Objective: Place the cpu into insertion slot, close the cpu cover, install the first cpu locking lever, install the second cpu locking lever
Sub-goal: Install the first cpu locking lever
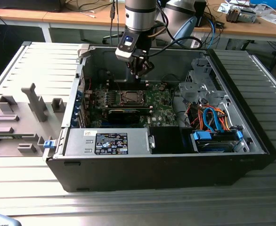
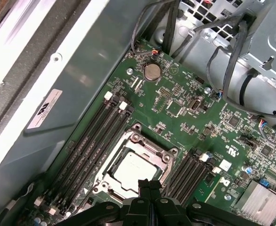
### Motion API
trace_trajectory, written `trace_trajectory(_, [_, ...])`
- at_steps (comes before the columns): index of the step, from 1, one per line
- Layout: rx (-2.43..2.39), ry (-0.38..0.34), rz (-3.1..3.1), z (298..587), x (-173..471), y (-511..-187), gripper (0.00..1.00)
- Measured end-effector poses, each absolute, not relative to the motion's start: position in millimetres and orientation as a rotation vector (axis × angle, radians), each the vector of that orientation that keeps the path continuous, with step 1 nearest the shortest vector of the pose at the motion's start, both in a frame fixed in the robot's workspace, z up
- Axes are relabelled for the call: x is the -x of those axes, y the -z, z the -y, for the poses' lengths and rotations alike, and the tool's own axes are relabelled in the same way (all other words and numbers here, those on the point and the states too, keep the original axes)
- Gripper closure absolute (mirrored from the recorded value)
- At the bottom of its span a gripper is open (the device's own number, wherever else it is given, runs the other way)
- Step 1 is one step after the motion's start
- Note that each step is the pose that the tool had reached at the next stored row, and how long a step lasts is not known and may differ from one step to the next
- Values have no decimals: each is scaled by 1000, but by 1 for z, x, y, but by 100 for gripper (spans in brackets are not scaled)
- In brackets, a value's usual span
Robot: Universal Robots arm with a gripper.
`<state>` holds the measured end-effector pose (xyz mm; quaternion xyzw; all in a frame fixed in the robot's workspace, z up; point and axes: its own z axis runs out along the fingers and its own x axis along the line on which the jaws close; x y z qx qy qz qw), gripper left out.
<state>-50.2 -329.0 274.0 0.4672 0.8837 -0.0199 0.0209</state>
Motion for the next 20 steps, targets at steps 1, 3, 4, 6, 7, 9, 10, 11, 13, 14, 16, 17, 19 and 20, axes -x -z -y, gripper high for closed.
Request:
trace_trajectory(1, [-1446, 62, -2741, 329, 50, -274, 89])
trace_trajectory(3, [-1440, 62, -2744, 329, 50, -274, 89])
trace_trajectory(4, [-1438, 62, -2745, 329, 50, -274, 89])
trace_trajectory(6, [-1432, 62, -2748, 329, 50, -274, 89])
trace_trajectory(7, [-1428, 61, -2750, 329, 50, -274, 89])
trace_trajectory(9, [-1422, 61, -2753, 329, 50, -274, 89])
trace_trajectory(10, [-1420, 61, -2754, 329, 50, -274, 89])
trace_trajectory(11, [-1419, 61, -2755, 329, 50, -274, 89])
trace_trajectory(13, [-1414, 61, -2757, 329, 50, -274, 89])
trace_trajectory(14, [-1412, 61, -2758, 329, 50, -274, 89])
trace_trajectory(16, [-1405, 61, -2762, 329, 50, -274, 89])
trace_trajectory(17, [-1394, 60, -2767, 329, 50, -274, 89])
trace_trajectory(19, [-1381, 60, -2773, 329, 49, -274, 89])
trace_trajectory(20, [-1377, 60, -2776, 329, 49, -274, 89])
